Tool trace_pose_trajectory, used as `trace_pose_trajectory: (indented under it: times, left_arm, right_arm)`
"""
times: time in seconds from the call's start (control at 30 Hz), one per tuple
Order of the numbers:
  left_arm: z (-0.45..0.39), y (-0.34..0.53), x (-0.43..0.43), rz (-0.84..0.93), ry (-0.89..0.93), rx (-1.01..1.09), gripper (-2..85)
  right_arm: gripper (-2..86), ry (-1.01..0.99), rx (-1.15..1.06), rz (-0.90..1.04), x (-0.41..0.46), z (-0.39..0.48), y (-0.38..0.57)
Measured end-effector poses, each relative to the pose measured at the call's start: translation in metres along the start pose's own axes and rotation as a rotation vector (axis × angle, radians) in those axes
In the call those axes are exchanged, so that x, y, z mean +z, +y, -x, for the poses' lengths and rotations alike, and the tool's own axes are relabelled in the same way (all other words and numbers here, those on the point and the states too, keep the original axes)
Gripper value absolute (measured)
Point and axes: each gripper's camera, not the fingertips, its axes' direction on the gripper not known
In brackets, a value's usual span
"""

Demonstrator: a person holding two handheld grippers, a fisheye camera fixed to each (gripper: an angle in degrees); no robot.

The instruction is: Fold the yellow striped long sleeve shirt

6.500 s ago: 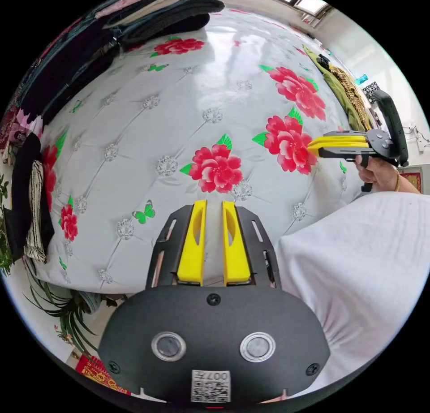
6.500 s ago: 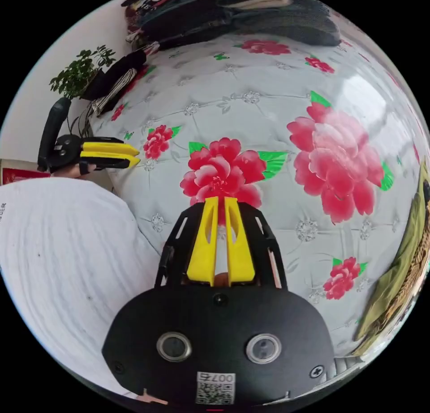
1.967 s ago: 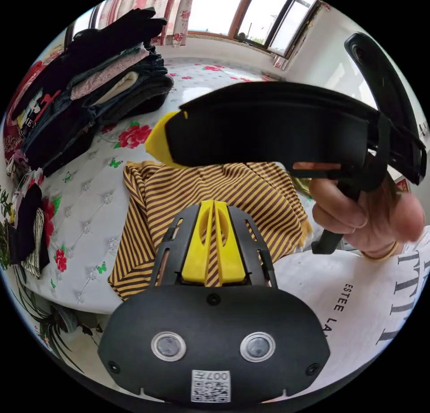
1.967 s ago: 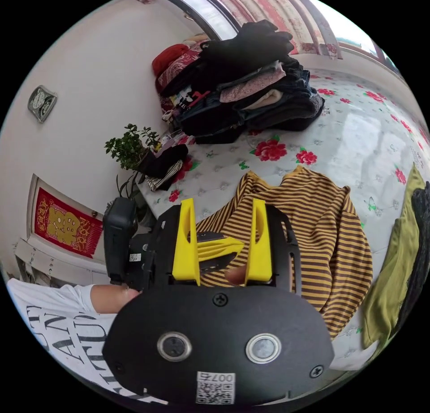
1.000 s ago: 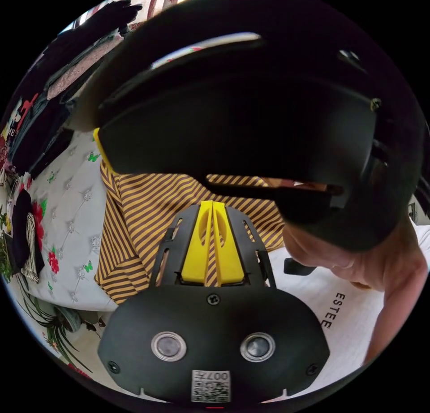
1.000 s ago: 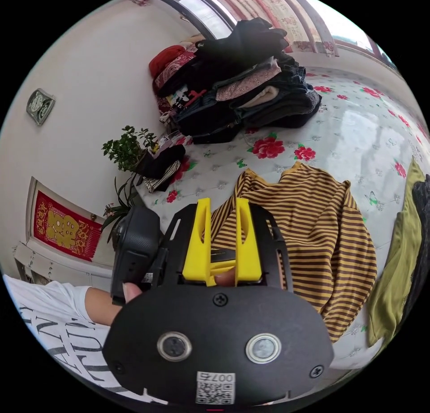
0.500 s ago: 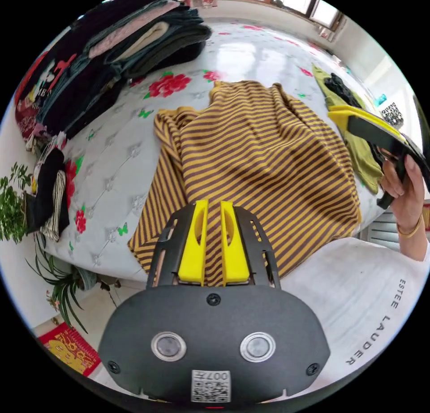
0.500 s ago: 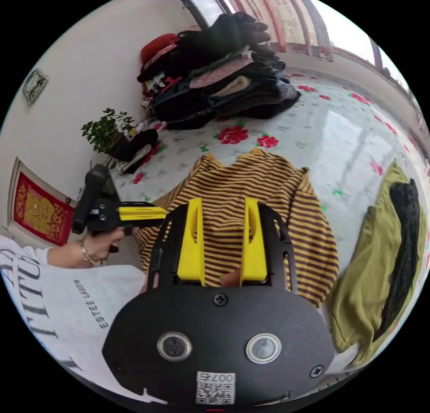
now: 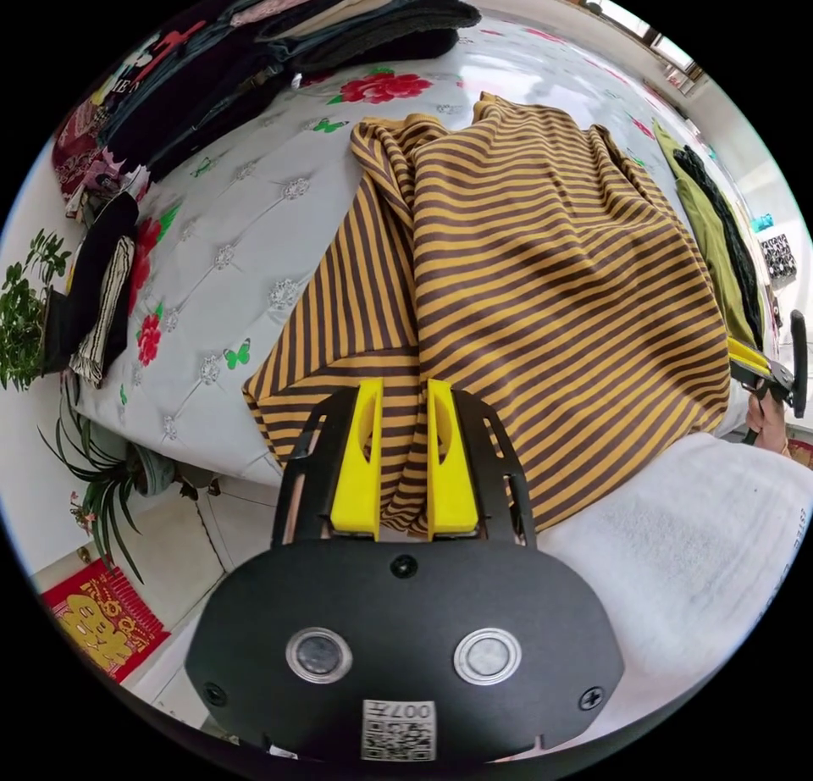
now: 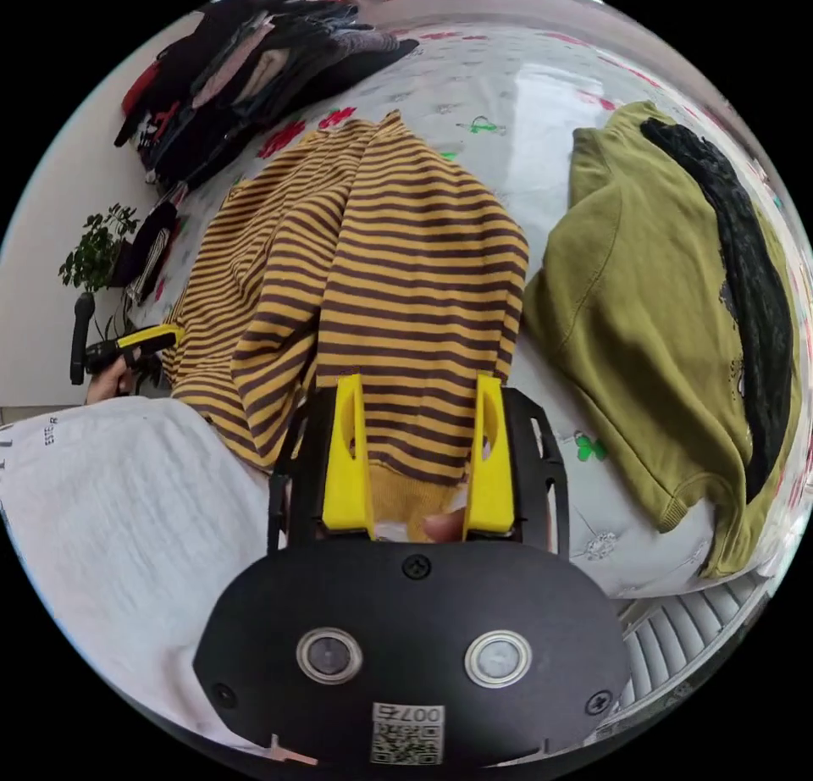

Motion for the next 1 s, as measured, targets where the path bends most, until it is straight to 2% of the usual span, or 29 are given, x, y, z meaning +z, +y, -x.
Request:
trace_pose_trajectory:
  times: [0.17,0.37,0.47,0.57,0.63,0.7,0.8,0.87,1.0]
  left_arm:
    - [-0.007,0.003,-0.001,-0.009,0.02,-0.015,8.3]
    - [-0.014,0.008,-0.003,-0.019,0.035,-0.01,8.0]
    - [-0.017,0.01,-0.004,-0.02,0.041,-0.005,7.9]
    - [-0.02,0.012,-0.004,-0.016,0.043,0.009,7.5]
    - [-0.022,0.013,-0.004,-0.013,0.051,0.016,6.7]
    - [-0.023,0.013,-0.004,-0.009,0.058,0.019,6.0]
    - [-0.023,0.015,-0.004,-0.001,0.076,0.021,5.0]
    - [-0.022,0.016,-0.004,0.004,0.093,0.018,3.5]
    - [-0.02,0.019,-0.007,0.009,0.13,0.049,-0.2]
  right_arm:
    - [12.5,0.071,-0.037,0.021,0.004,0.018,-0.004]
    - [2.4,-0.012,-0.019,0.003,-0.017,0.009,-0.003]
    - [0.9,0.034,-0.008,-0.094,-0.058,0.003,0.002]
    - [0.7,0.161,0.028,-0.247,-0.126,-0.016,0.009]
    - [1.0,0.319,0.111,-0.365,-0.181,-0.041,0.014]
    - [1.6,0.359,0.202,-0.437,-0.211,-0.064,0.018]
    - [4.1,0.396,0.308,-0.435,-0.223,-0.085,0.015]
    - [5.4,0.356,0.294,-0.44,-0.217,-0.078,0.012]
    - [6.8,0.113,0.17,-0.403,-0.168,-0.044,-0.007]
